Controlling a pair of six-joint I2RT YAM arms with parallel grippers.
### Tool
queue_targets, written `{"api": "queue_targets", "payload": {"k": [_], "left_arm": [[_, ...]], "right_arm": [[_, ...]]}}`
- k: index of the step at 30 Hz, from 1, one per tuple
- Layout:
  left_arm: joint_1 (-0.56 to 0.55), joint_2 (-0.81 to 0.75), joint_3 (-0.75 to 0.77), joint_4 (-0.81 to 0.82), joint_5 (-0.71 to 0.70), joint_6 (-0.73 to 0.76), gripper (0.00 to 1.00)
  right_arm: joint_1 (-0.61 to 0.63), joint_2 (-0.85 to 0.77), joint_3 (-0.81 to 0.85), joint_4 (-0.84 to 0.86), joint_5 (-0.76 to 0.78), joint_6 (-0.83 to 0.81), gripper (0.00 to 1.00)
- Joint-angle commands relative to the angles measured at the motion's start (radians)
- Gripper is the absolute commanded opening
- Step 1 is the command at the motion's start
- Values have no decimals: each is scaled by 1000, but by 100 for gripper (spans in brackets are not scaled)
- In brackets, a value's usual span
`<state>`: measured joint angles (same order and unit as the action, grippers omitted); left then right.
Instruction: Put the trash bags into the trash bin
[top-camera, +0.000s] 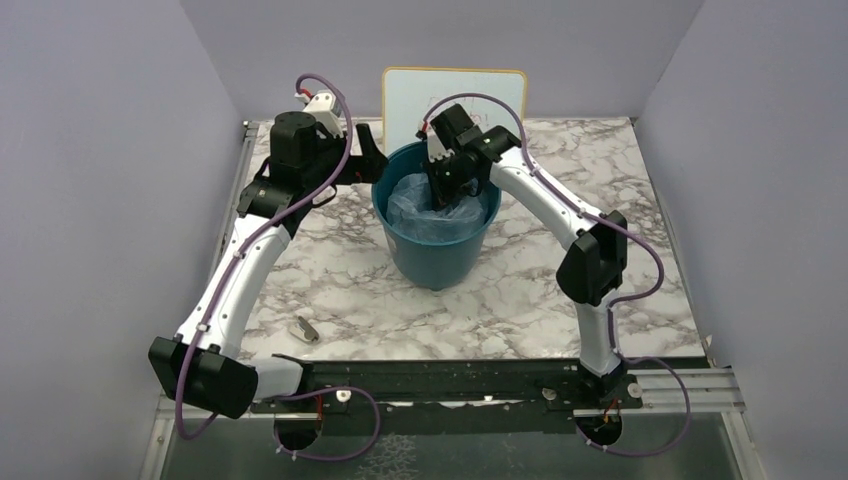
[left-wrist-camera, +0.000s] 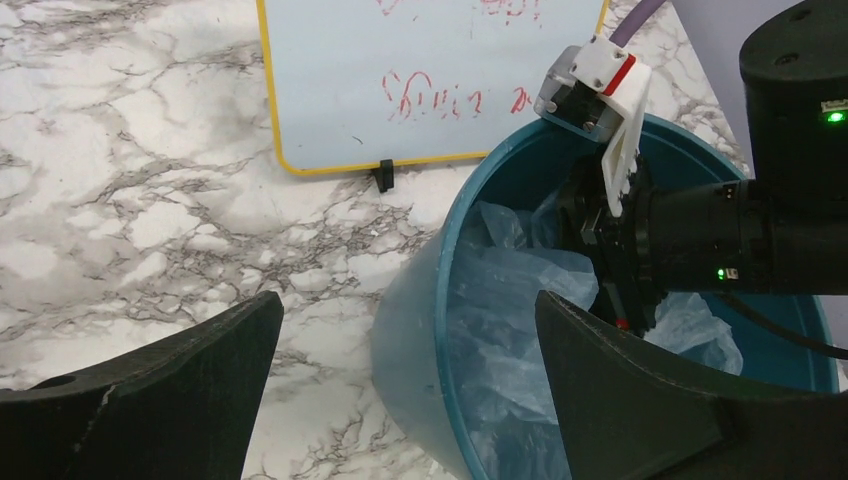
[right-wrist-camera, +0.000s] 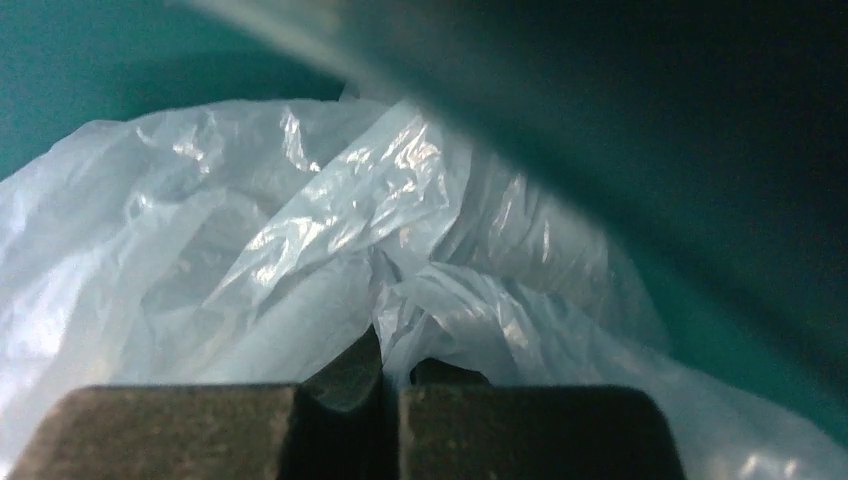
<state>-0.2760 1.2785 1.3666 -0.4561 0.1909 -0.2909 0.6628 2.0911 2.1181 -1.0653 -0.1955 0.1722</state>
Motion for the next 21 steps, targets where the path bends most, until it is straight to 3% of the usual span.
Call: {"api": "queue_targets", "payload": {"k": [1,6,11,16,21], "left_arm": [[6,-43,-23,20,36,-10,98],[6,-31,-41,22,67,-20,98],[6,-33,-66,34,77,-26,98],[6,-42,-90,60,88,-44,96],[6,-40,-108,80,111,-54,90]], "right_arm": [[24,-4,-172,-2,119,-50,1],[34,17,-237,8,158,-68,1],[38,1,-178,-2,189,-60,1],[38,-96,-114,76,225,-54,1],[43,-252,-177,241,124,-90,1]]}}
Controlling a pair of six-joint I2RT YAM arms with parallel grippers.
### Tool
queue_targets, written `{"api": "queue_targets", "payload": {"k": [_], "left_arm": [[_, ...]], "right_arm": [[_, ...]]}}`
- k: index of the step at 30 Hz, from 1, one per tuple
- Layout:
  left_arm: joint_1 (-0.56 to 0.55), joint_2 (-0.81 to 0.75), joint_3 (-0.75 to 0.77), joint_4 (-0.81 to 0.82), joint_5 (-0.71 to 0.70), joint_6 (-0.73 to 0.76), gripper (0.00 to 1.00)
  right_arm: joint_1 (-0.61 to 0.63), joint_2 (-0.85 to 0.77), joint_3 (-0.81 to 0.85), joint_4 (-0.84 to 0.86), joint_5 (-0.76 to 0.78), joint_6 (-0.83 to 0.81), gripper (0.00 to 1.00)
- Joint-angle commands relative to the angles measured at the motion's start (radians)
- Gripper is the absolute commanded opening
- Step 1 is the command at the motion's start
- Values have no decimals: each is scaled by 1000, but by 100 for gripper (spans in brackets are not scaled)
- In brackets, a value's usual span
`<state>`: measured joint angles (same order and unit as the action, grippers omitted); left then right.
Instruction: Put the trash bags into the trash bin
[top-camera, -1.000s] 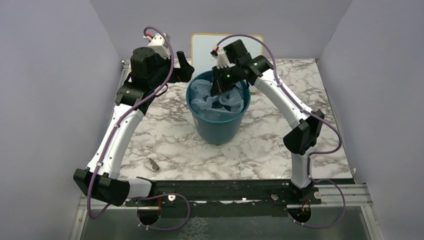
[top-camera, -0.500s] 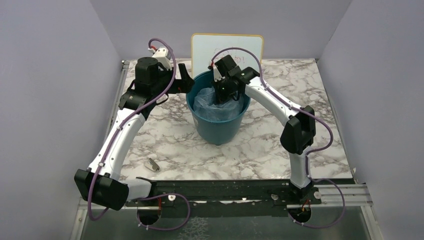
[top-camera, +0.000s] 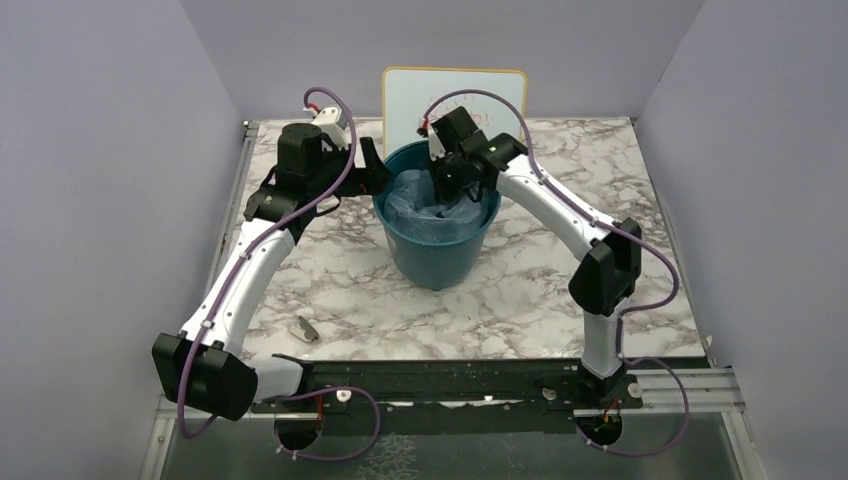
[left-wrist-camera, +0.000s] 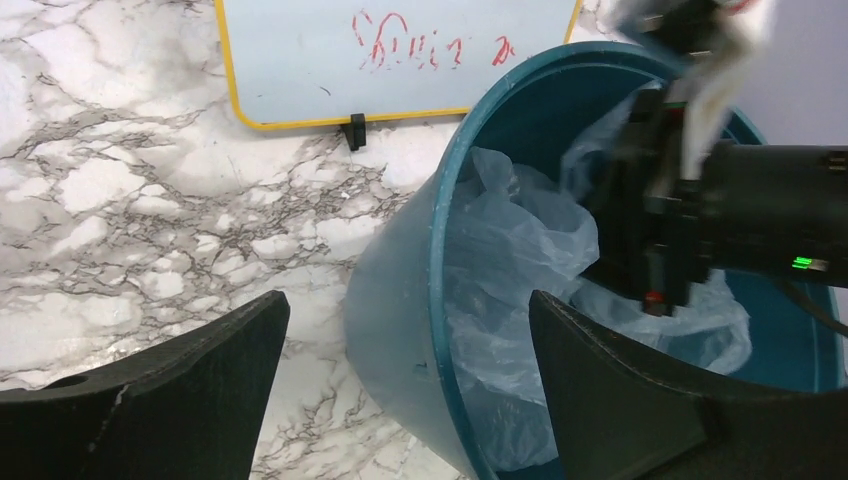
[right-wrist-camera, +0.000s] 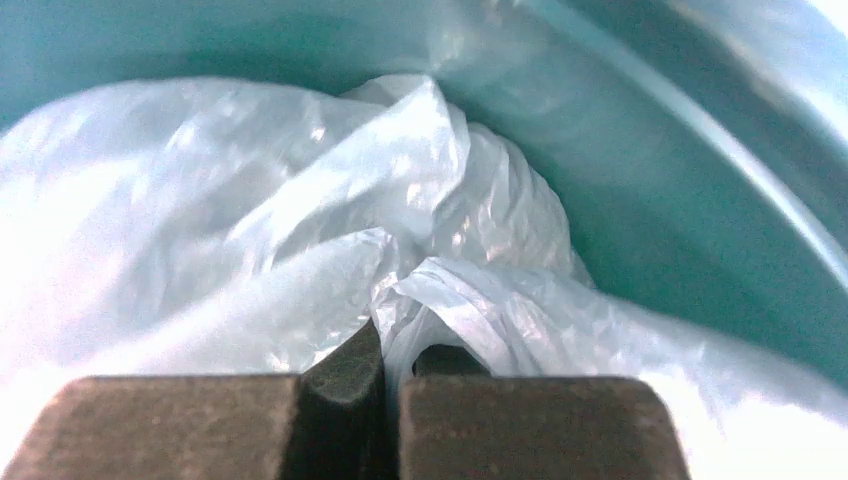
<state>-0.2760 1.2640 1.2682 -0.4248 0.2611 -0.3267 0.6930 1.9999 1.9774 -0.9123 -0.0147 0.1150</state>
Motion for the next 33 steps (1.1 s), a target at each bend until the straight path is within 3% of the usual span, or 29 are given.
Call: {"api": "queue_targets", "payload": {"k": [1,5,10,17,21,24,29,33], "left_arm": [[6,-24,-12,49,41,-18,88],[7,-21,-20,49,47,-18,81],[6,-10,-14,51,78,-7,73],[6,-5,-14,52,119,-6,55],[6,-4,-11,56,107,-18,53],[6,-1,-7,57,108,-21,50],[6,-3,1,58,118,-17,51],[6,-10,4,74,135,3,75]], "right_arm": [[14,-193,-69,144,-59,-34,1],[20,-273,-205,233,-138,-74,1],[31,-250,-292,194,-250,-100,1],[44,-72,-207,13,-173,-149,0],[45,-120,-288,144,-236,-168,0],[45,-165,-299,191,-196,-174,0],[45,-230,-217,188,-135,-146,1],[45,-318,-294,307,-94,-126,1]]}}
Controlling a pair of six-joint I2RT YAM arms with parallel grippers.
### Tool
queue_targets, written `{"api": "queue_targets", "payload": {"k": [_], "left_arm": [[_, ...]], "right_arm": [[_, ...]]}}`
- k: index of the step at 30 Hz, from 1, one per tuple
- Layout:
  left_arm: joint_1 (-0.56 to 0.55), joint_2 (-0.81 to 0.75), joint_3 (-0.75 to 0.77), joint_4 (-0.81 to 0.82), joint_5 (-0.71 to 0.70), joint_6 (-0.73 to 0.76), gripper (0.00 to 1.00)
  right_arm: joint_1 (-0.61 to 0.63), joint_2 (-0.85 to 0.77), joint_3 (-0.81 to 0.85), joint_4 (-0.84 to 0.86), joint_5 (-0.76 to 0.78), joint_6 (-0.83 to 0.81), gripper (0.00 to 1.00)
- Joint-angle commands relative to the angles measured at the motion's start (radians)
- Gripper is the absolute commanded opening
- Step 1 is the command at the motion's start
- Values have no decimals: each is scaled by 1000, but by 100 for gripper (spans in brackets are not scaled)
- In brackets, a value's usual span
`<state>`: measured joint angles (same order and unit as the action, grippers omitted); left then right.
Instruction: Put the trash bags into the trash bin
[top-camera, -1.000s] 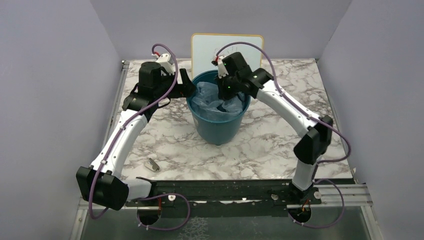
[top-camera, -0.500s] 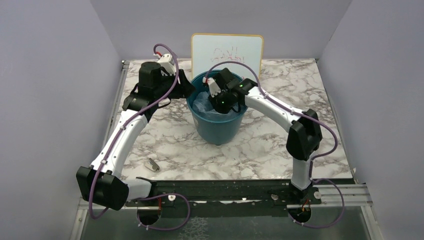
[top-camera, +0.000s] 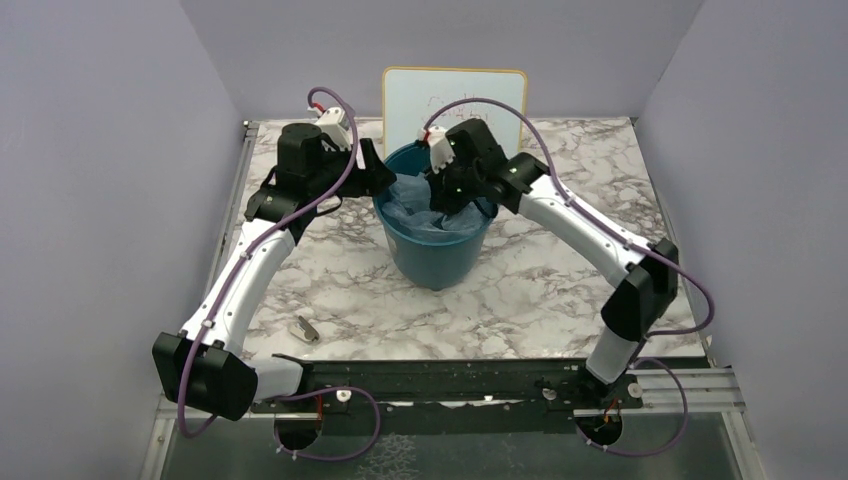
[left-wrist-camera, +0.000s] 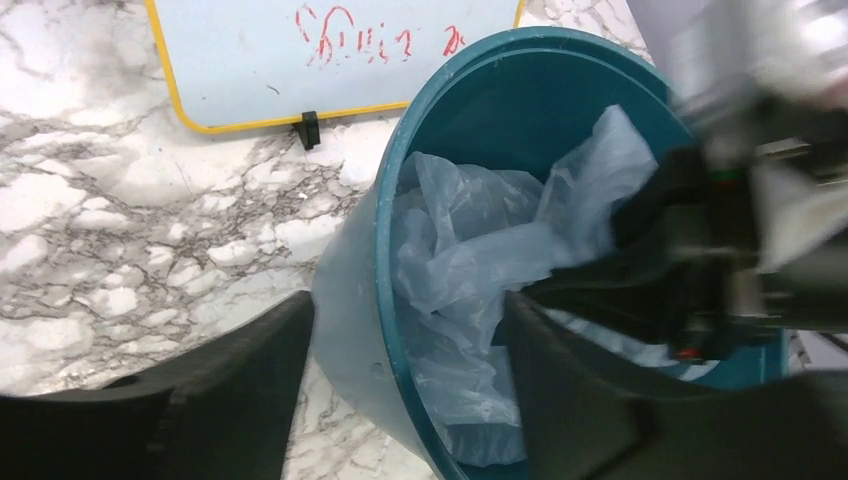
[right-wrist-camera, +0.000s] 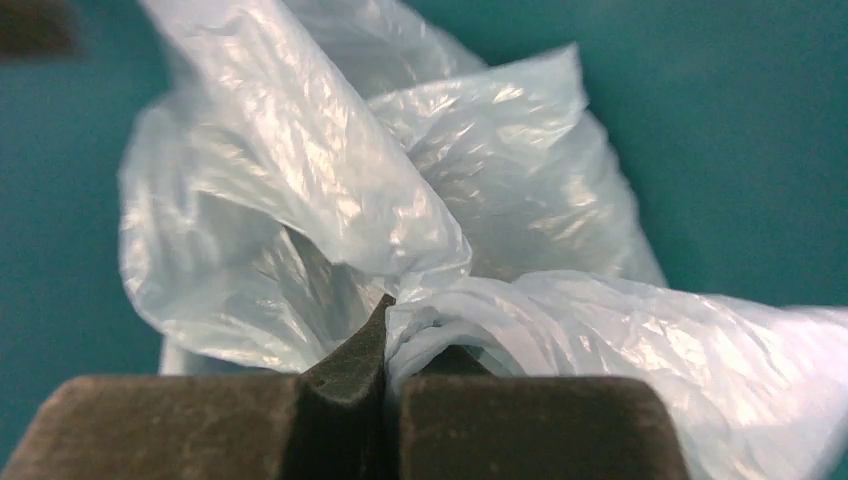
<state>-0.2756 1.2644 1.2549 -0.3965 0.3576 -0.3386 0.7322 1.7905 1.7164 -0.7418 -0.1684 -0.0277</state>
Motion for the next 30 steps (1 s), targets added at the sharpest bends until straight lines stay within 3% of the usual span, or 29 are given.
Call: {"api": "queue_targets", "payload": {"k": [1,4,12,19,24,30], "left_arm": [[7,-18,15,48,27,15,80],[7,-52,7,51,-26,18,89],[7,-195,-102,188,-95,43,99],[7,-291,-211,376,188,170,99],[3,-295,-278,594,629,195,99],[-28,-273,-267,628,700,257,99]], "right_arm": [[6,-127,-57,172,68,20,1],[-1,-139,-41,188,113,81,1],[-5,-182,74,183,91,194,10],[-11,-201,119,134,31,261,19],[-11,-221,133,142,-33,337,22],[-11,-254,81,193,-100,402,35]]}}
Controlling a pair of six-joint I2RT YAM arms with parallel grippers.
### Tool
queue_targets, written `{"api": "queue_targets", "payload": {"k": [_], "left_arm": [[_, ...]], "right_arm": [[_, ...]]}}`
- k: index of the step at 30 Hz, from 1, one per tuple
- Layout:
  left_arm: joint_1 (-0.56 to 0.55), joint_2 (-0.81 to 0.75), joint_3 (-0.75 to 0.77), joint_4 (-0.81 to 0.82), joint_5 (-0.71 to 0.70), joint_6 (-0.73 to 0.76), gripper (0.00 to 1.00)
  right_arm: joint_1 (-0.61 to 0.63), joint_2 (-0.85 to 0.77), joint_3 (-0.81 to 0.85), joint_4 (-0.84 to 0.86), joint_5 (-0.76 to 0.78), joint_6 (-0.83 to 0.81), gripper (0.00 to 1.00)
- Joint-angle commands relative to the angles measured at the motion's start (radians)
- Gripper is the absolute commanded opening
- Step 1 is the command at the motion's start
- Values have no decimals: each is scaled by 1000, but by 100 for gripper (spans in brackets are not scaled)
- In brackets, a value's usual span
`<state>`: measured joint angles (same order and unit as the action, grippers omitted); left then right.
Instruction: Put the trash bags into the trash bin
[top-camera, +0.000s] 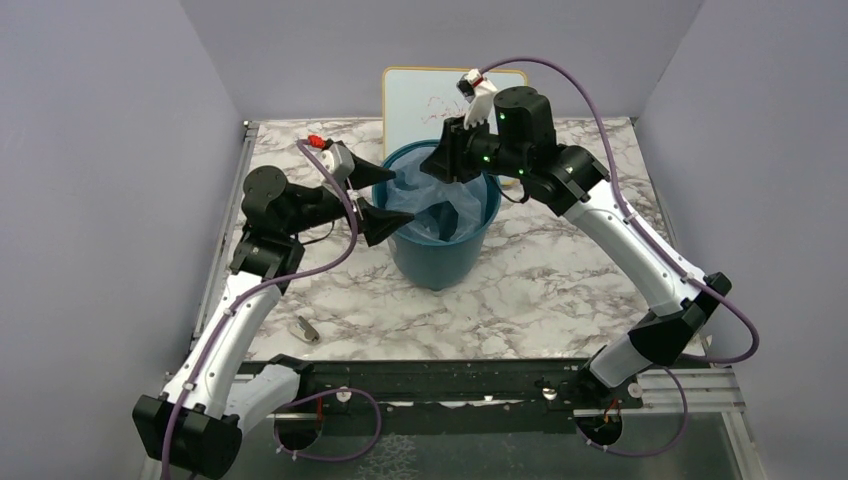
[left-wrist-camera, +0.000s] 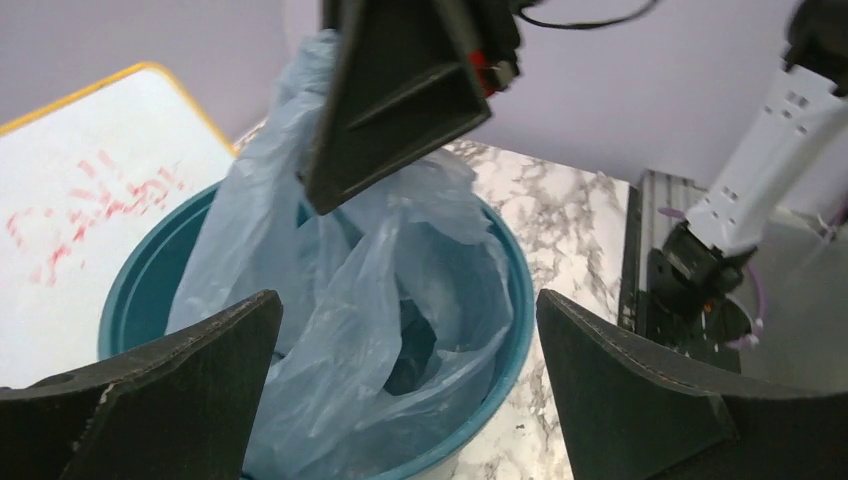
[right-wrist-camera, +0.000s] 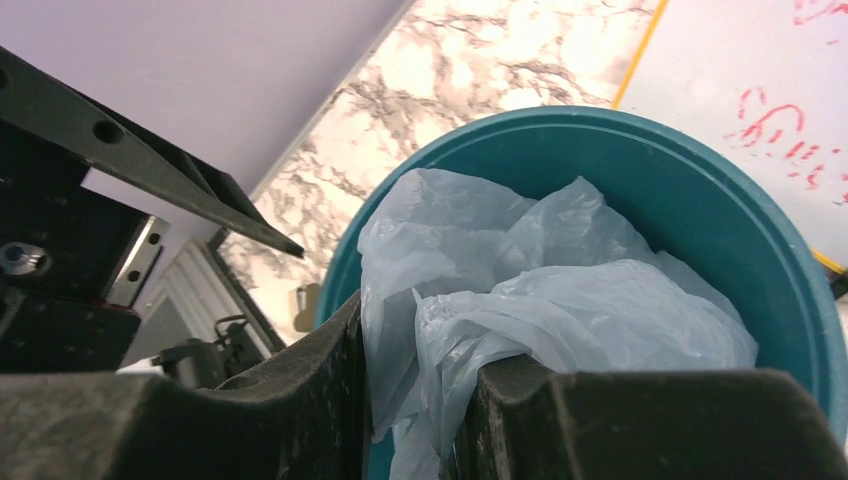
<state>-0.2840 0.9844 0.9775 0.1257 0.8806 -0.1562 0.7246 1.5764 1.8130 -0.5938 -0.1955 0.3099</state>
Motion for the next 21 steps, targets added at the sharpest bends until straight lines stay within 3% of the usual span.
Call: {"api": "queue_targets", "payload": {"k": [1,4,13,16,21], "left_arm": [[-30,15,10,106,182,86,99],[-69,54,38,67,192,129,91],[-143,136,82,13,82,232,81],[-150,157,96,2,-30,209,67],[-165,207,139,9,-53,174,53]], "right_arm": [[-4,-39,-15,46,-85,66,36],[-4,-37,-17,45,-94,71,37],[-4,-35,-4,44,-130,69,36],[-4,-50,-34,68,-140,58,36],[-3,-46,-31,72,-149,45,36]]}}
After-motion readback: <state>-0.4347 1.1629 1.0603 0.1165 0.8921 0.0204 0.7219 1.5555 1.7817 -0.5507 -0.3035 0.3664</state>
